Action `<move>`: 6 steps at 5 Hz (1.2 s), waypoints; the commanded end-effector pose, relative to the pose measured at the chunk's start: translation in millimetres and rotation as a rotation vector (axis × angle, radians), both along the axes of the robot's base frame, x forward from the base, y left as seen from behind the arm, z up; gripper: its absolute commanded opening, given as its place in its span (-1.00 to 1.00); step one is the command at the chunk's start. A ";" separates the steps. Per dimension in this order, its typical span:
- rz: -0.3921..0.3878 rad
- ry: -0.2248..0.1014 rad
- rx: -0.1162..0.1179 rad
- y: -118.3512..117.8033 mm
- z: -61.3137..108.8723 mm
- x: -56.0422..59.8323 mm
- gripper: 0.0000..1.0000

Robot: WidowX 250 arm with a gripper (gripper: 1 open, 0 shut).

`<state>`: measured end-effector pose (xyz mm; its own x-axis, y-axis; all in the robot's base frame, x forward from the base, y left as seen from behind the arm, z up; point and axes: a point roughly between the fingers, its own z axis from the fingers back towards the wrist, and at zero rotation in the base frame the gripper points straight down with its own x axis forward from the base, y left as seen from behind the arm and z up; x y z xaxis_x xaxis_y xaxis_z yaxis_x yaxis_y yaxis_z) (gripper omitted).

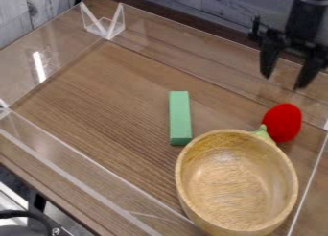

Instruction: Move the red object to the left side of the table

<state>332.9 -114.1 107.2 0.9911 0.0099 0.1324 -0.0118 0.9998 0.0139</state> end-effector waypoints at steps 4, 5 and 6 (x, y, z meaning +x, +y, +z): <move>0.013 0.053 -0.025 -8.3 -31.0 13.6 1.00; 0.034 0.053 -0.027 -6.0 -37.1 14.8 -1.00; 0.052 0.003 -0.035 0.1 -18.8 14.5 -1.00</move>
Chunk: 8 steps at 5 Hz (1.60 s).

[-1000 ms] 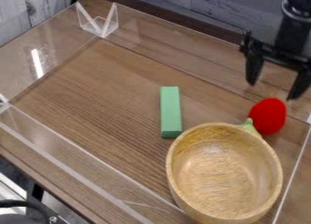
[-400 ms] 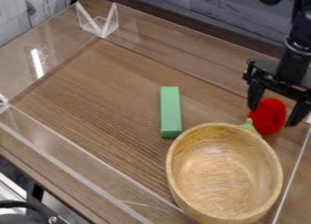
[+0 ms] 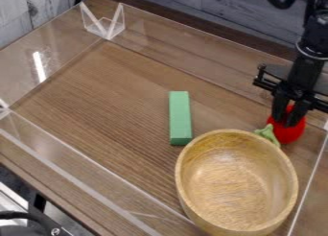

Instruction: Move the red object to the left side of the table

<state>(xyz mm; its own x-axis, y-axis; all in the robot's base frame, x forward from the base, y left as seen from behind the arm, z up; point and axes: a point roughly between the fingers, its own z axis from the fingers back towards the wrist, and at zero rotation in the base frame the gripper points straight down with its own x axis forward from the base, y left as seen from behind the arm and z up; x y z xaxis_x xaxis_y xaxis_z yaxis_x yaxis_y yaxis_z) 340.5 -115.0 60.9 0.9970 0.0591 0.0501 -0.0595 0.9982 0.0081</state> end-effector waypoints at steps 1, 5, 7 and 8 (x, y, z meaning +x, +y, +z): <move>0.064 -0.147 -0.032 7.7 58.5 1.7 -1.00; 0.090 -0.158 -0.036 3.1 36.5 -17.9 1.00; 0.113 -0.122 -0.035 -2.4 -4.8 -11.6 1.00; 0.116 -0.126 -0.036 1.3 -9.5 -8.6 -1.00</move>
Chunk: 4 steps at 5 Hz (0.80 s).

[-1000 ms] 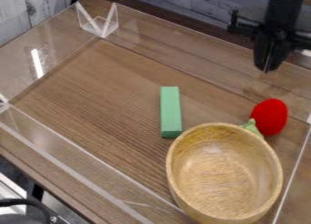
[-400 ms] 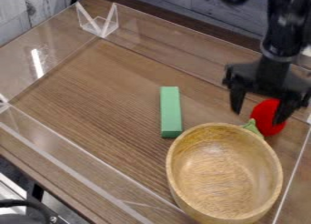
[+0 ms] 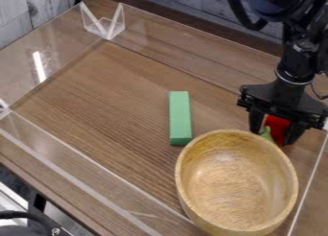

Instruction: Move the red object to the left side of the table

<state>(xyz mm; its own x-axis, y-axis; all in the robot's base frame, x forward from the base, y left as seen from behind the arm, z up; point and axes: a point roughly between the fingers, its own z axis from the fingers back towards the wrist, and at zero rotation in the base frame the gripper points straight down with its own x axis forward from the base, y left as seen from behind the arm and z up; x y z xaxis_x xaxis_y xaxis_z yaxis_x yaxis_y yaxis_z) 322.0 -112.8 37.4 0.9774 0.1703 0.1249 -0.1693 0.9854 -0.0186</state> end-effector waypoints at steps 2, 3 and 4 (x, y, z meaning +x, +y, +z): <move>-0.097 -0.147 -0.056 9.7 70.8 4.9 -1.00; -0.104 -0.213 -0.070 30.6 110.2 7.1 -1.00; -0.106 -0.246 -0.074 42.5 133.3 12.1 -1.00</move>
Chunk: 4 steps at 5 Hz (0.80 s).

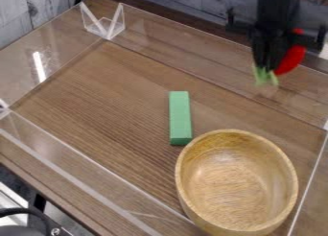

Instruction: Move the red object to the left side of the table

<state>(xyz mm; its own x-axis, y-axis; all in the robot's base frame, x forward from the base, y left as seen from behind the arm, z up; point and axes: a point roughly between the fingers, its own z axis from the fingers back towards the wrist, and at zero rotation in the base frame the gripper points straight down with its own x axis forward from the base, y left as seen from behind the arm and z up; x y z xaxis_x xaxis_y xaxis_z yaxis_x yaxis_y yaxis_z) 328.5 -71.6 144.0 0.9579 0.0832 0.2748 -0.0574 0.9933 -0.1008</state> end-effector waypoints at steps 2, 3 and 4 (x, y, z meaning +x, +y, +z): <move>0.023 -0.092 -0.010 12.7 32.7 19.0 -1.00; 0.028 -0.084 0.000 13.2 25.2 25.1 -1.00; 0.111 -0.077 0.013 17.7 25.9 31.3 -1.00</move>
